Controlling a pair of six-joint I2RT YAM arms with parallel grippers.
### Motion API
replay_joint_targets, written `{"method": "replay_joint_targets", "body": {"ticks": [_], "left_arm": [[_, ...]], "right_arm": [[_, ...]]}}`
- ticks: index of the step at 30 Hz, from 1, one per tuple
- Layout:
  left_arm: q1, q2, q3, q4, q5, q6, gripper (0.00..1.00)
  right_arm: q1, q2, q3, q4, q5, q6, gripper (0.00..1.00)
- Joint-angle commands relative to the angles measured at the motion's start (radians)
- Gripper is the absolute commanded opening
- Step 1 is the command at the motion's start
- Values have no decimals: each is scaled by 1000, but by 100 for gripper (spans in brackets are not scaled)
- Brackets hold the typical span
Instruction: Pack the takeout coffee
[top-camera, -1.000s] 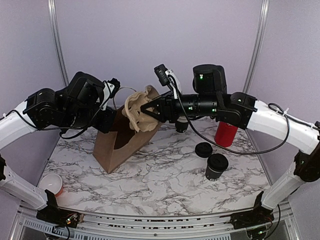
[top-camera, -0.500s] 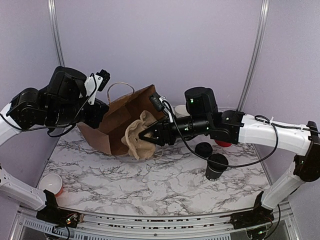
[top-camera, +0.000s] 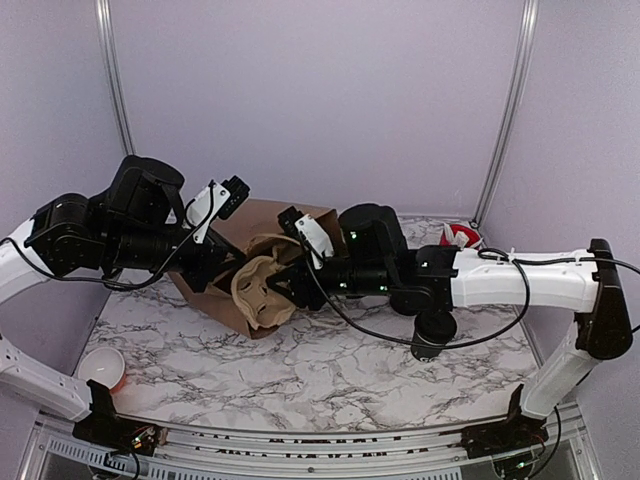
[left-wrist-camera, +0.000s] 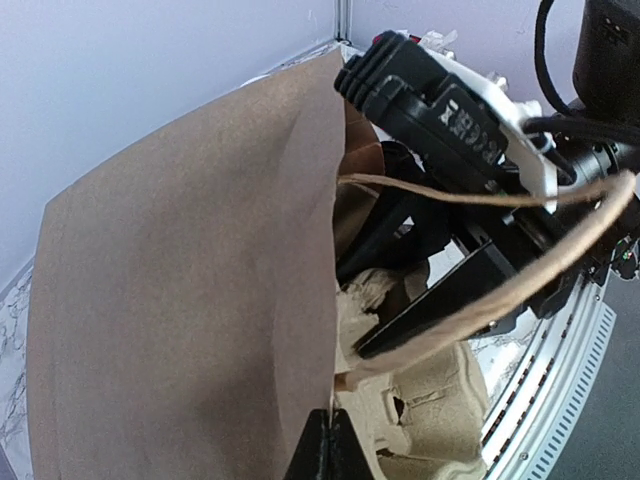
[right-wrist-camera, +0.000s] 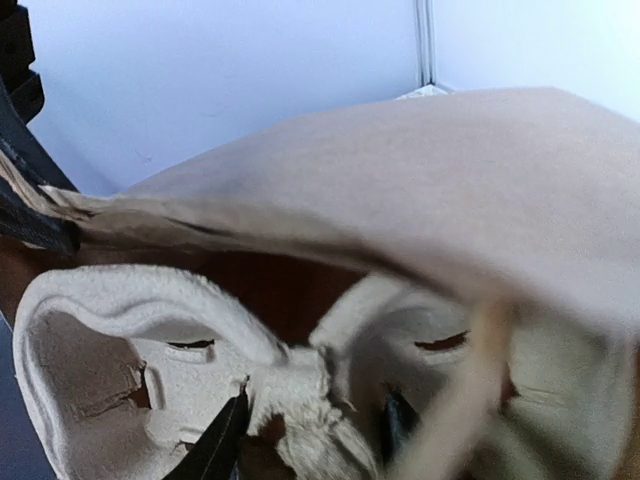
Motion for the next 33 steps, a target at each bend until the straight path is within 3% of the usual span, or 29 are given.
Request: {"method": "replay_joint_targets", "body": {"ticks": [1,6,11,15,21,26,33], "left_arm": [[-10,-57,-28,123,72,-28,0],[-9,-95,-59,156,100,-43,0],[-5,-115,-75,191,35,-82,0],[20,-93,-65,202,-30,-147,0],[23,-71,-73,286,103,-163,0],[23,-65,-90,369,58,-245,0],[18,-14,-110,452,334,-262,0]], "right_arm": [[37,18,-45,148,188,-79,42],[26,-13,-104,229,270,-63,42],[-9,-50,-173,307,236,-20,42],[5,-27,-184,301,237,-31,42],[14,34,-147,238,240,-43,41],[10,63,-137,214,291,-50,41],[-36,103,-68,155,267,-29,41]]}}
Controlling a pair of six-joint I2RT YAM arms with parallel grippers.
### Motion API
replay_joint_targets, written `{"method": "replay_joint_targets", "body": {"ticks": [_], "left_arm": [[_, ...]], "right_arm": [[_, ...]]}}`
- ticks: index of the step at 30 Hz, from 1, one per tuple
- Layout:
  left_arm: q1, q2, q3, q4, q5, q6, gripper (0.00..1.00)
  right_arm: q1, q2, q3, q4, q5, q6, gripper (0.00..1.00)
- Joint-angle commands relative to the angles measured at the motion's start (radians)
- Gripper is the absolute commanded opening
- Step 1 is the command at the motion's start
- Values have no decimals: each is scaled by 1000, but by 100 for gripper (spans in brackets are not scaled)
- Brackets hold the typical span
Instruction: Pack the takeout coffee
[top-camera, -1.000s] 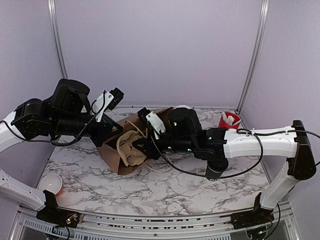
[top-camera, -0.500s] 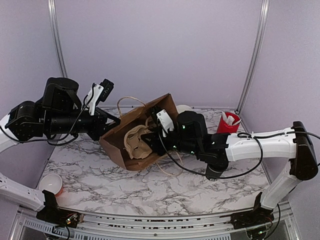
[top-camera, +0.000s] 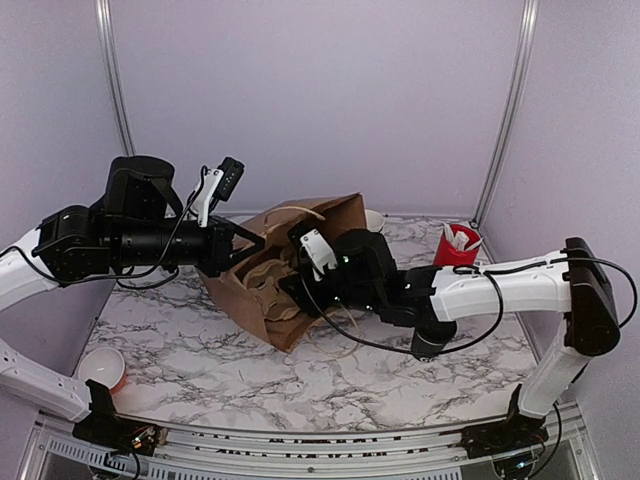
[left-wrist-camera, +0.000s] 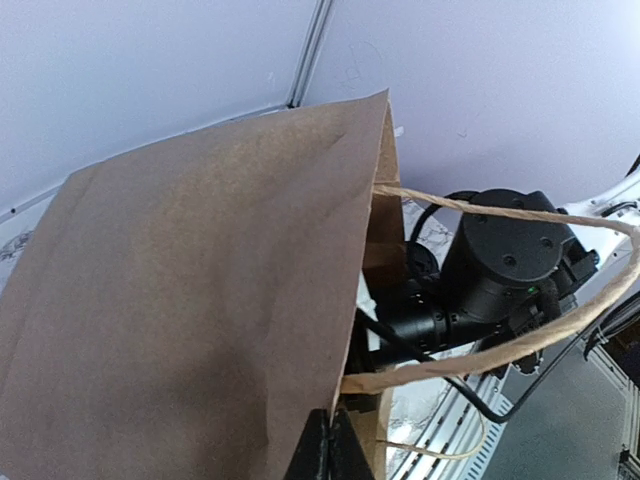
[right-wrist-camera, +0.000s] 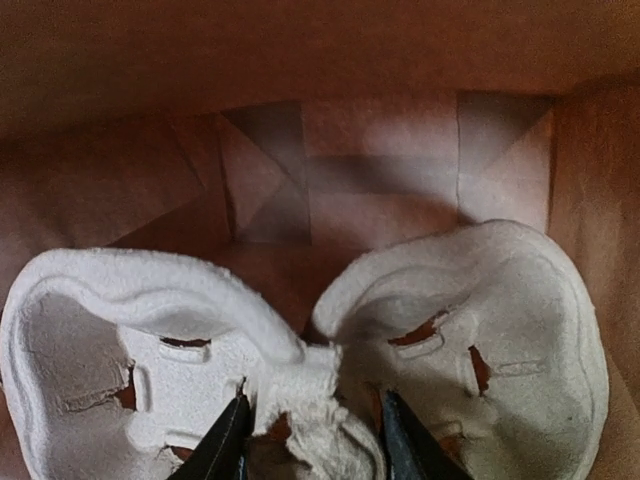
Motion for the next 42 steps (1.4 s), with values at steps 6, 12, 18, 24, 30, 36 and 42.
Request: {"method": "replay_joint_targets", "body": {"ticks": [6,12,18,24,30,36,42], "left_arm": [[-44,66,-26,231,358,-56,0],[-42,48,-69,315,340,-129,0],[5,42,-75,226,261,-151,0],[27,77,-67,58,377,23,0],[9,103,-59,24,362,82,0],[-5,128,-54,32,306,95,0],[-42,124,-54,30,205,126,0]], "right_arm": [[-66,74,182,-171,18,-7,41],[-94,60,188,-185,-13,-23,40],[-97,-38,141,-210,18,-198,41],[-211,-68,280,-412,-192,-218,45],[-226,35,431,-588,-381,-116,44],[-280,71,424,-602,-510,-15,43],[-349,70,438,-611,-633,79,43]]}}
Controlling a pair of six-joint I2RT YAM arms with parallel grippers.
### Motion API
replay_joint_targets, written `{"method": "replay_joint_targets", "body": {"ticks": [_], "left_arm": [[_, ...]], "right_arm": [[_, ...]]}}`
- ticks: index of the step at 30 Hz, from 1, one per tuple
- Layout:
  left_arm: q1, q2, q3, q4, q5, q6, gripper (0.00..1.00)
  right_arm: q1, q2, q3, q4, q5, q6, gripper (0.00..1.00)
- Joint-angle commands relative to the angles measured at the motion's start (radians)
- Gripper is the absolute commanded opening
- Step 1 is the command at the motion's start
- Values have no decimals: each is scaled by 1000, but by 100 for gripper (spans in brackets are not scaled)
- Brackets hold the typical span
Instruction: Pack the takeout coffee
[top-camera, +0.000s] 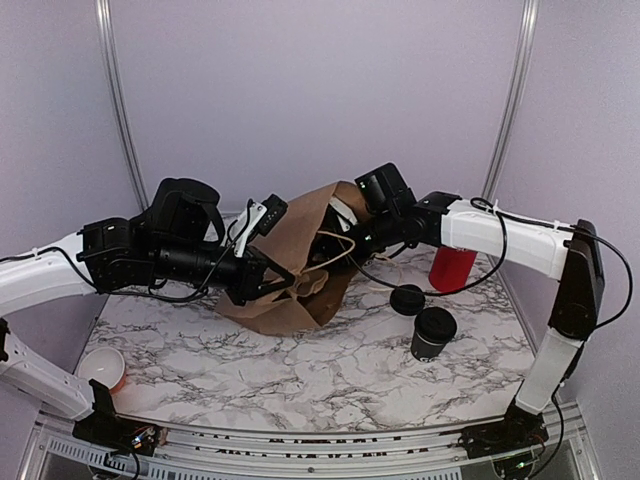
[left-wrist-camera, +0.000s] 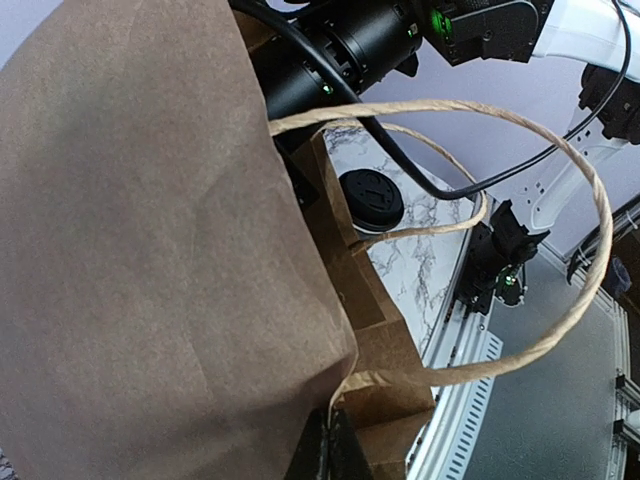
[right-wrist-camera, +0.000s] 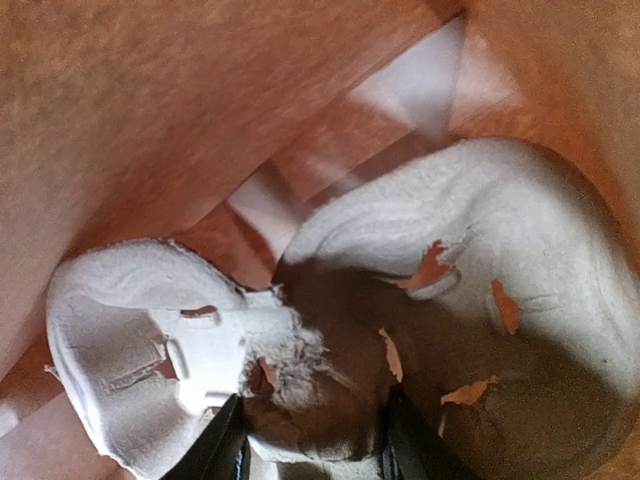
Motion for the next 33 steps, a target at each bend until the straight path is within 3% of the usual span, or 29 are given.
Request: {"method": "replay_joint_targets", "body": {"ticks": [1,6,11,15,19,24,33], "left_arm": [[-39,-8,9,-55,-41,48,0],[-37,-45,25,-91,-123,91,0],[-39,-48,49,-144,-236,154,0],[-42,-37,59,-151,-199,163,0],[-42,-43,62,-93,-129,122,0],[-17,-67,83,-38,-156,11,0],[261,-74,41,-13,-45,-312,0]], "right_arm": [[-48,-15,47,10,-110,123,43],[-47,-4,87,-51,-128,149,43],[-51,0,67,-1,-272,281,43],[-51,2,88,2,-277,328,44],[-40,-9,75,18,-205,311,44],[51,-4,65,-73,73,124,44],[128,-104,80,-15,187,21,46]]}}
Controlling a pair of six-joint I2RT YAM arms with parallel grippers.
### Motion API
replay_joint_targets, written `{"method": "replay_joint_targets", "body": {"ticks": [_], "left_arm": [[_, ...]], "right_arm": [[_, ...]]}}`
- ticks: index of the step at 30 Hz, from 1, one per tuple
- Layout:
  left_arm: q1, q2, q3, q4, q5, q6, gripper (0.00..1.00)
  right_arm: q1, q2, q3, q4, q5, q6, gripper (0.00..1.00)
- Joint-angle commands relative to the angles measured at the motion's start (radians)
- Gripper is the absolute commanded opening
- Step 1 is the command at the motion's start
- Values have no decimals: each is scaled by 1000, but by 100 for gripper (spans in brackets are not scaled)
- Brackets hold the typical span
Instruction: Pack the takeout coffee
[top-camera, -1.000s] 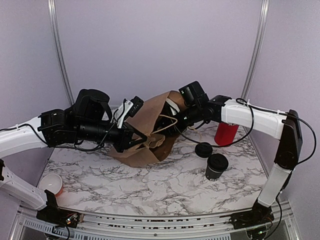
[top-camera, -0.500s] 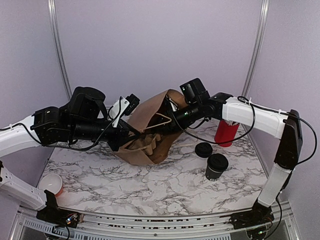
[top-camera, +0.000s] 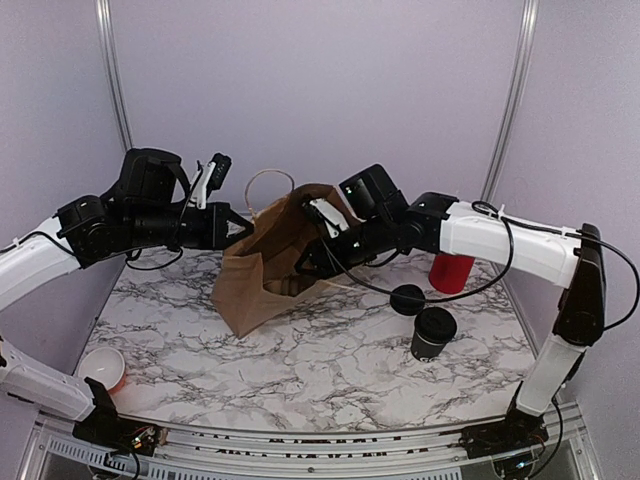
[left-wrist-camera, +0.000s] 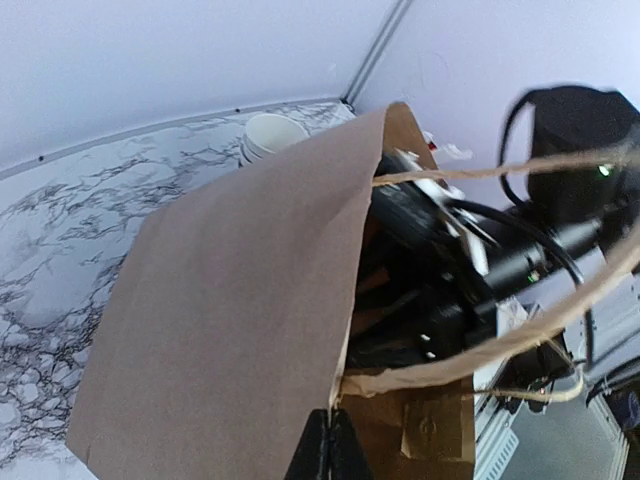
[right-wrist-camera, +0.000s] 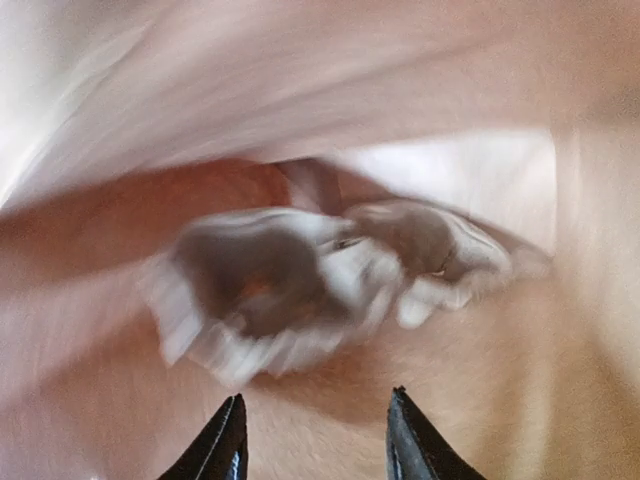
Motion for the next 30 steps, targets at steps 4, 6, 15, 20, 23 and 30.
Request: {"method": "replay_joint_targets", "body": {"ticks": [4,6,15,20,23,30], "left_arm": [[144,-30,-62,92,137,-264,0],[160,-36,-70,107,146,-290,0],[216,-64,-101,115,103,-312,0],[223,-98,-114,115,50,-326,0],[237,-133,-126,113,-1,-345,0],[357,-216,-234,147,56,-433,0]], "right_arm": [[32,-139,89,130,86,-100,48],[32,-154,92,159,98,-103,48],[32,-230,69,255,215,-96,51],[31,-251,96,242,260,-102,60],[31,-251,97,225,290,-100,63],[26,-310,6,281,278,-63,78]]}}
